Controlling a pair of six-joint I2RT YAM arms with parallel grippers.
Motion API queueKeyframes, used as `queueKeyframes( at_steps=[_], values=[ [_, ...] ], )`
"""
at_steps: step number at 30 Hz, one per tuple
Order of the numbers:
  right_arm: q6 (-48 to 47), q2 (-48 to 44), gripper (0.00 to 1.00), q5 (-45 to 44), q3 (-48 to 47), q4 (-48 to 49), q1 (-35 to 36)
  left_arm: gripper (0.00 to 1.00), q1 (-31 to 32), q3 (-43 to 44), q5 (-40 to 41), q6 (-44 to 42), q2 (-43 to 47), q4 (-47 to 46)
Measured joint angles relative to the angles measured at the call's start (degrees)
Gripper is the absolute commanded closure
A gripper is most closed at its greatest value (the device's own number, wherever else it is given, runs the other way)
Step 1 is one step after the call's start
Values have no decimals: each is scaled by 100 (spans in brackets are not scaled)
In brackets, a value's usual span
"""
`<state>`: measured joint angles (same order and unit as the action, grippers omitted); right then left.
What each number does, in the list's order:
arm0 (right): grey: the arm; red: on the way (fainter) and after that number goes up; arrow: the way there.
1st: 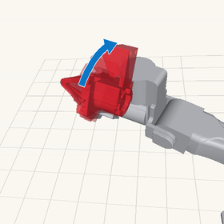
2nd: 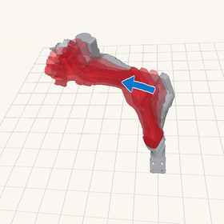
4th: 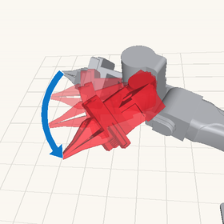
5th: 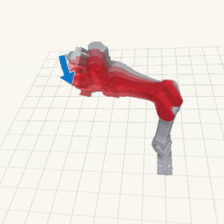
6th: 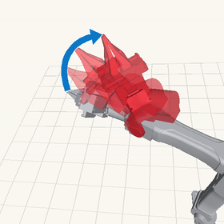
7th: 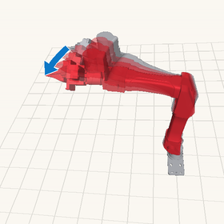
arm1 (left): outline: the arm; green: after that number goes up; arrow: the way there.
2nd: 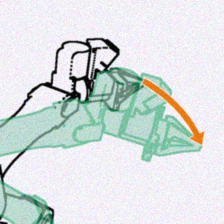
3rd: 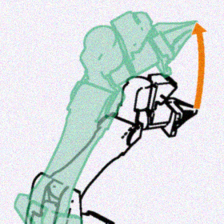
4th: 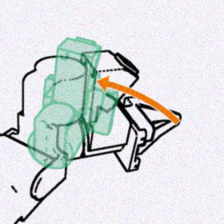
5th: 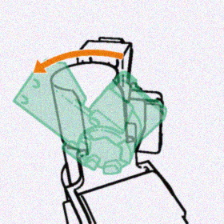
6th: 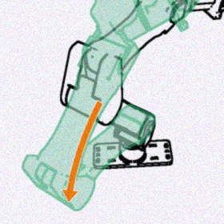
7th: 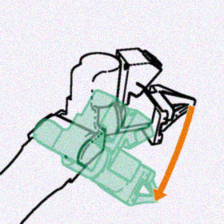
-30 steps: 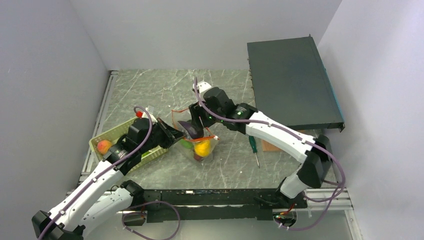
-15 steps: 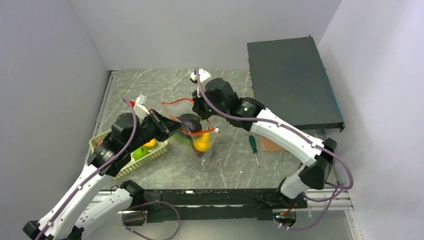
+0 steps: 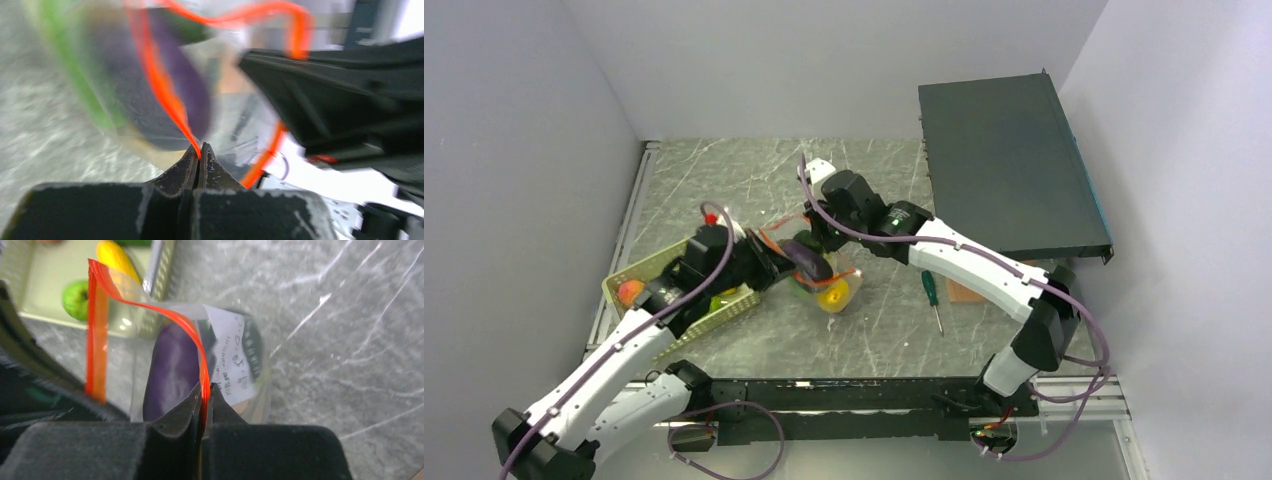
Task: Place the food in the zip-top bag and seal the zipper
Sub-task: Adjust the zipper food storage bag at the center of the board.
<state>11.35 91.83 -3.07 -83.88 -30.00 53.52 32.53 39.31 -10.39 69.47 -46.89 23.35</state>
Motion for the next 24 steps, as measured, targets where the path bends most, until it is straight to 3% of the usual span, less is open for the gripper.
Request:
queueKeyframes(
  at_steps=[3, 6, 14, 18, 24],
  values=[
    [-44, -66, 100, 35, -398, -20, -2, 100, 2, 1019, 13, -269, -24, 179],
    [-11, -304, 100, 157, -457, 101, -9, 100, 2, 1397, 81, -387, 177, 4],
    [225, -564, 100, 577, 269, 455, 9, 100, 2, -48, 70, 22, 501, -199],
    [323, -466, 100, 785, 393, 459, 9, 100, 2, -249, 92, 85, 487, -26],
    [334, -531, 74, 1038, 420, 527, 9, 100, 2, 140, 219, 31, 592, 133]
  ],
)
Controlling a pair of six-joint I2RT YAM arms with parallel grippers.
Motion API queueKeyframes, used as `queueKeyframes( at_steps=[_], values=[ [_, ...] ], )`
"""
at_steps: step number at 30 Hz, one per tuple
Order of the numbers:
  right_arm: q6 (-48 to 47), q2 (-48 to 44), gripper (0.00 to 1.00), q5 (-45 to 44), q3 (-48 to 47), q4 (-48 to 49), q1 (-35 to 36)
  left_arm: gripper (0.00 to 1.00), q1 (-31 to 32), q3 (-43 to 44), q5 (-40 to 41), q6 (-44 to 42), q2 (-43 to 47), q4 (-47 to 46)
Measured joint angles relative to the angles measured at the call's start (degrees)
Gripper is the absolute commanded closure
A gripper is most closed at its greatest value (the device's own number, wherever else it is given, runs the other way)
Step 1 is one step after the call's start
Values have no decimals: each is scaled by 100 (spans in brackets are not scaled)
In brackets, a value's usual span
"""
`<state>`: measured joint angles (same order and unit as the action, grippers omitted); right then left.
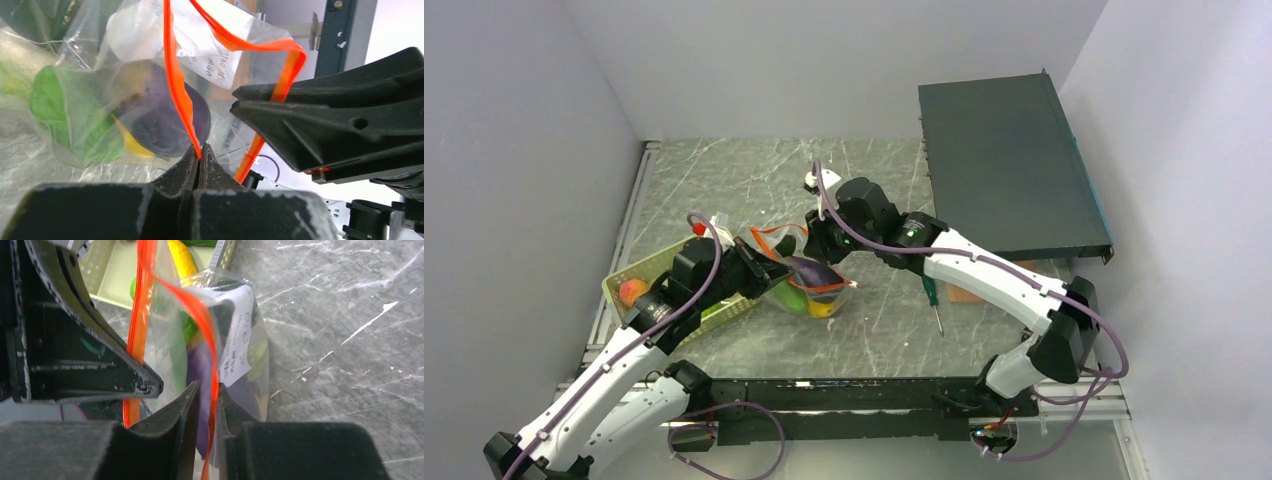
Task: Place the food in the zip-top bag and seal the zipper
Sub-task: Adjust the zipper food storage bag at the center of the board, then zip the zipper food storage bag at the center of the board.
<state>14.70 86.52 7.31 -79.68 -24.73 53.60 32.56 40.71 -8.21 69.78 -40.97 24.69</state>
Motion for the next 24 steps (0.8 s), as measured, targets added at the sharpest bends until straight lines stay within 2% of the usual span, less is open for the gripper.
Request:
queueKeyframes(
  at_steps=[3, 7, 9, 14, 19, 24],
  values=[
    [-63, -190, 59, 144, 109, -17, 0, 100, 0, 52, 11, -2, 57, -7],
    [-289, -723, 30, 337, 382, -22, -33, 100, 0, 98, -7, -15, -13, 7],
    [-442, -1064, 23, 444, 592, -15, -72, 100, 0, 197, -13, -37, -107, 20],
    [-960, -1880, 20, 673, 1215, 17, -184, 100, 0, 334, -13, -76, -186, 11],
    [-1460, -2282, 20, 396, 1801, -2, -181, 100, 0, 334, -13, -76, -184, 17],
    [-1709, -2304, 29, 201, 2181, 208, -188, 100, 0, 334, -13, -120, -201, 26]
  ],
)
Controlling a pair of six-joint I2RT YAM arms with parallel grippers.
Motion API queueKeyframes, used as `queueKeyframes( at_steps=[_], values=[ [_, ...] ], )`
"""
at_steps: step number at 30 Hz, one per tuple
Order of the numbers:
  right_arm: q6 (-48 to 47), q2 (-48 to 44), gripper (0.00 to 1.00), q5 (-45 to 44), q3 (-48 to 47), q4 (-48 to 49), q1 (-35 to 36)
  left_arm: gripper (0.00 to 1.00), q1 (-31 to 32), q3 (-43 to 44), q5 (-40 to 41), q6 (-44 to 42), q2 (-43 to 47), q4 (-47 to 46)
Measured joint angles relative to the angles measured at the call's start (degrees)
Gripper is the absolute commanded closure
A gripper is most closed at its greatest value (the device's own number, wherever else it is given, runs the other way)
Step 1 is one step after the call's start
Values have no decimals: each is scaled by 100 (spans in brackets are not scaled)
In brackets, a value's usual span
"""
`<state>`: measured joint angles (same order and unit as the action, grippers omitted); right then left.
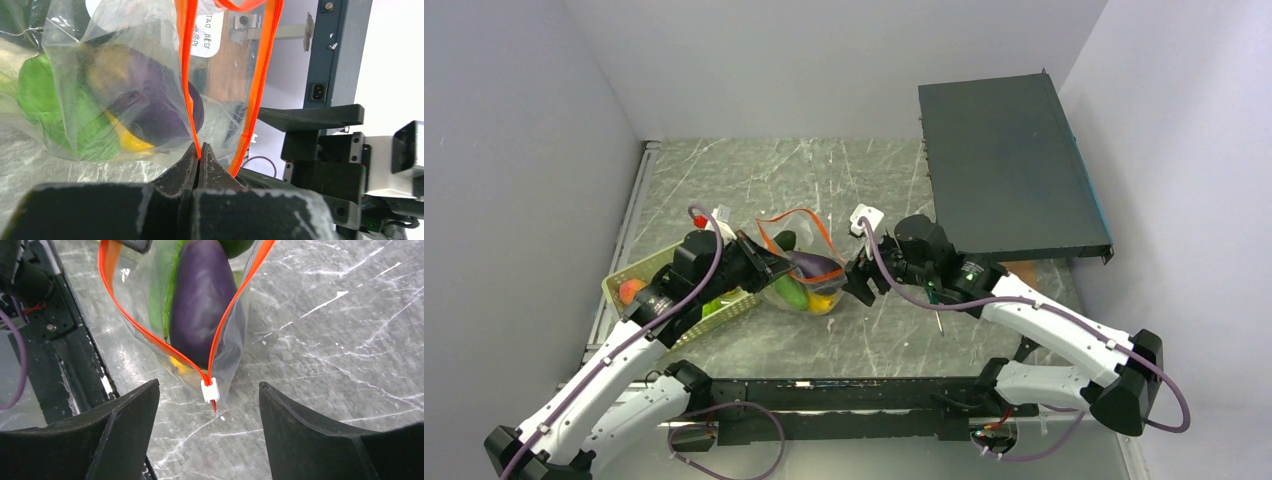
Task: Place the food in the zip-top bag and seal the zipper
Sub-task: Zip the zipper food storage bag at the center of the board.
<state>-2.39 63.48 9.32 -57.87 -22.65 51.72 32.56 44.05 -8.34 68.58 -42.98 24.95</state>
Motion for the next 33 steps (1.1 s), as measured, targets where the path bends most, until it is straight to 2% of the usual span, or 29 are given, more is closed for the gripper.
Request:
queueKeyframes(
  at_steps=[4, 8, 10, 11, 12, 13, 15, 20, 24, 30, 33],
  values=[
    [-79, -28, 44, 20, 424, 402, 0, 100, 0, 4, -26, -31, -37, 4],
    [-111, -39, 67, 20, 695, 879, 0, 100, 0, 35, -39, -52, -52, 59],
    [-142, -44, 80, 13, 752, 1032, 0, 100, 0, 83, -39, -74, -55, 120],
    [-138, -44, 95, 9, 765, 1106, 0, 100, 0, 144, -37, -133, -55, 175],
    [-140, -50, 100, -7, 769, 1165, 0, 100, 0, 201, -35, -179, -52, 238],
    [-177, -57, 100, -20, 769, 1204, 0, 100, 0, 236, -31, -221, -50, 258],
    [-127, -87, 100, -116, 769, 1261, 2, 94, 0, 308, -17, -363, -33, 284],
    [-33, -345, 100, -304, 872, 1335, 4, 68, -2, 380, -42, -905, 44, 234],
    [9, -688, 100, -376, 1058, 1335, 7, 45, -2, 710, -238, -1827, 4, 234],
    [4, -765, 100, -321, 1115, 1329, 4, 35, -2, 1615, -942, -3947, -264, 221],
    [4, -767, 100, -225, 1141, 1342, 4, 34, 0, 1967, -1591, -5101, -494, 173]
  ],
)
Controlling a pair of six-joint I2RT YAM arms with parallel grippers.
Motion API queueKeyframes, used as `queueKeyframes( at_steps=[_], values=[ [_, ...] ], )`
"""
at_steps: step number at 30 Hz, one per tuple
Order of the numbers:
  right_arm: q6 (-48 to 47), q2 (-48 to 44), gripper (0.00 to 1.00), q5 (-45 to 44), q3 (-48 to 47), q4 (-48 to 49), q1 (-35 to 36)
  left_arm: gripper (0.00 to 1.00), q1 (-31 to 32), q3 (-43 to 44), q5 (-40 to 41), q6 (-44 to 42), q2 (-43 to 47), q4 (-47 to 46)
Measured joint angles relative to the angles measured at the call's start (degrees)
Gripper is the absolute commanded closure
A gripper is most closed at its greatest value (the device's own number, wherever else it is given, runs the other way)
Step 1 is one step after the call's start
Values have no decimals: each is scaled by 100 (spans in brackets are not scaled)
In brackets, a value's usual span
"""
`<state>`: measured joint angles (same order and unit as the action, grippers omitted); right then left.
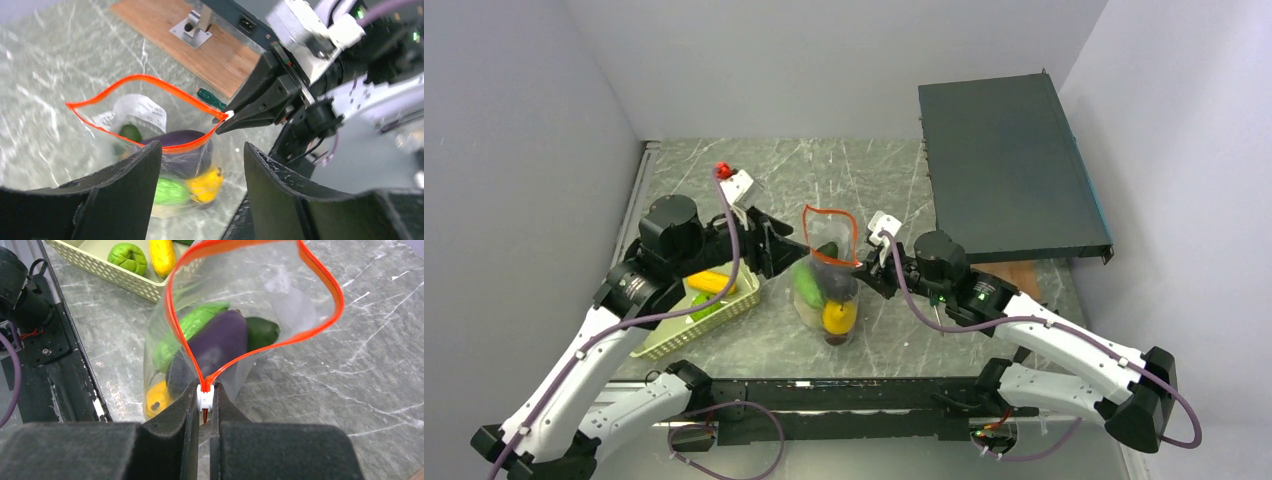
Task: Place the food in the zip-top bag and seal the zipper
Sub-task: Zip the zipper food storage bag at the center of the board.
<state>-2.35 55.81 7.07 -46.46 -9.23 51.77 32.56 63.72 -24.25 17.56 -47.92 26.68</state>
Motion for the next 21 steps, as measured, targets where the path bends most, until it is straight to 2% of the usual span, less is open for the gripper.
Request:
queueKeyframes(
  at_steps=[2, 6, 9, 13, 21],
  values=[
    [-2, 0, 100, 52, 0, 7, 0, 32, 7, 59, -387, -664, -118, -98],
    [-2, -55, 100, 98, 4, 28, 0, 18, 66, -179, -1152, -1810, -170, -656],
    [-15, -146, 100, 197, 28, 33, 0, 16, 170, -522, -1600, -2481, -153, -1182],
    [-83, -144, 100, 389, 26, 26, 0, 15, 289, -590, -2105, -3381, -555, -1506],
    [-348, 68, 100, 1029, -345, -282, 0, 12, 562, -188, -2940, -4664, -1539, -977]
  ],
)
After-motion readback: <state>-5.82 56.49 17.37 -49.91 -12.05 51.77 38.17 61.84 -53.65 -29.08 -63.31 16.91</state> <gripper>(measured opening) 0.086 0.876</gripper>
